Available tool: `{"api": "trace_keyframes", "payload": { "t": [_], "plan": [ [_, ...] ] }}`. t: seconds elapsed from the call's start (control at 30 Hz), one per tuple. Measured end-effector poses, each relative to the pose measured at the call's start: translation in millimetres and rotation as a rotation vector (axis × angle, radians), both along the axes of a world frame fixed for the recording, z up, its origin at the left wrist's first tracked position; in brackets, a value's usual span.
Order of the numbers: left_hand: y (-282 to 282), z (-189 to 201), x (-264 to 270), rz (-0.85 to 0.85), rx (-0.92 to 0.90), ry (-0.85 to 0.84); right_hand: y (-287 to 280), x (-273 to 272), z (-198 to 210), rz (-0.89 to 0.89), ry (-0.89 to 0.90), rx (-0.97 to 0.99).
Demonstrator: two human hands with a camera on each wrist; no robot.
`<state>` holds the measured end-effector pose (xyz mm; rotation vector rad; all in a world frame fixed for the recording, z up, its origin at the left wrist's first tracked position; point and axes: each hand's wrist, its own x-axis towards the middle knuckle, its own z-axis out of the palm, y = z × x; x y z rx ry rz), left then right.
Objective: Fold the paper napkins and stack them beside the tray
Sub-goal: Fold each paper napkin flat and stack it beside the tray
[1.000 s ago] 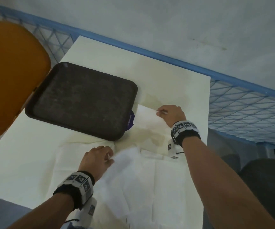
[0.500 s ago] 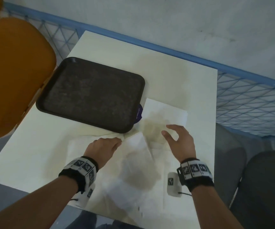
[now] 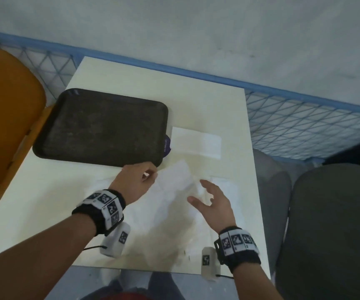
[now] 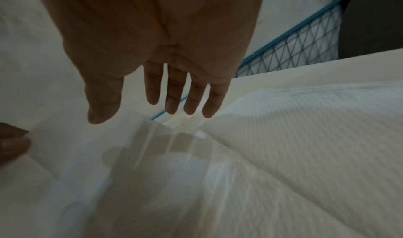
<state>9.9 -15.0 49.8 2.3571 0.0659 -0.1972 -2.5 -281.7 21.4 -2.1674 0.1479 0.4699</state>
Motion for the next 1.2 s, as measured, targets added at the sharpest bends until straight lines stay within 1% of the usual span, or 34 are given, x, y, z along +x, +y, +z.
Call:
{"api": "trace_keyframes", "payload": {
  "t": [0.17,0.27,0.3,0.4,0.47,0.57,0.6,0.67,0.73,0.77,0.8,0.87,0.9,0.97,1.03,1.13,1.2],
  "plan": [
    [2.9,27.0,-7.0,0.026,-0.271,-0.035,2.5,1.6,6.6,-0.007,0.039,0.030],
    [8.5,39.8,-10.8,0.088,-0.443,-0.085,10.2,2.4,11.5,-0.078,0.086,0.206],
    [11.4,43.2,-11.7,0.117,-0.485,-0.077,13.6,2.9,13.1,-0.102,0.085,0.260],
    [19.9,47.8,-14.1,0.194,-0.570,-0.039,25.3,5.3,24.5,-0.136,0.029,0.381],
    [27.8,46.0,-16.9,0.216,-0.598,-0.013,31.3,7.2,36.2,-0.133,-0.035,0.404],
    [38.0,47.1,-22.2,0.211,-0.612,0.079,30.1,13.7,49.6,-0.183,-0.123,0.408],
    [40.1,48.5,-23.9,0.197,-0.621,0.096,28.3,15.2,54.6,-0.201,-0.163,0.438],
    [40.1,54.2,-25.5,0.183,-0.710,0.107,23.6,17.2,62.7,-0.188,-0.199,0.567],
    [37.3,61.9,-26.7,0.171,-0.844,0.123,23.5,15.9,67.5,-0.124,-0.126,0.707],
    [35.7,65.0,-26.5,0.159,-0.897,0.130,25.0,13.6,67.8,-0.093,-0.083,0.700],
    [34.4,67.5,-25.6,0.143,-0.924,0.127,26.9,10.6,67.7,-0.074,-0.060,0.636],
    [34.8,69.4,-23.6,0.116,-0.911,0.107,32.1,4.5,69.4,-0.101,-0.076,0.488],
    [36.6,69.8,-22.8,0.105,-0.897,0.101,35.1,2.0,71.2,-0.149,-0.093,0.475],
    [40.8,70.3,-23.0,0.086,-0.876,0.111,38.7,-2.7,74.7,-0.228,-0.119,0.580],
    [45.7,70.4,-23.7,0.065,-0.861,0.133,38.1,-5.3,77.9,-0.247,-0.137,0.685],
    [50.2,69.6,-25.0,0.047,-0.857,0.145,32.0,-7.9,77.2,-0.261,-0.166,0.642],
    [50.3,69.6,-26.0,0.040,-0.835,0.128,29.5,-11.8,76.8,-0.281,-0.142,0.658]
  ]
}}
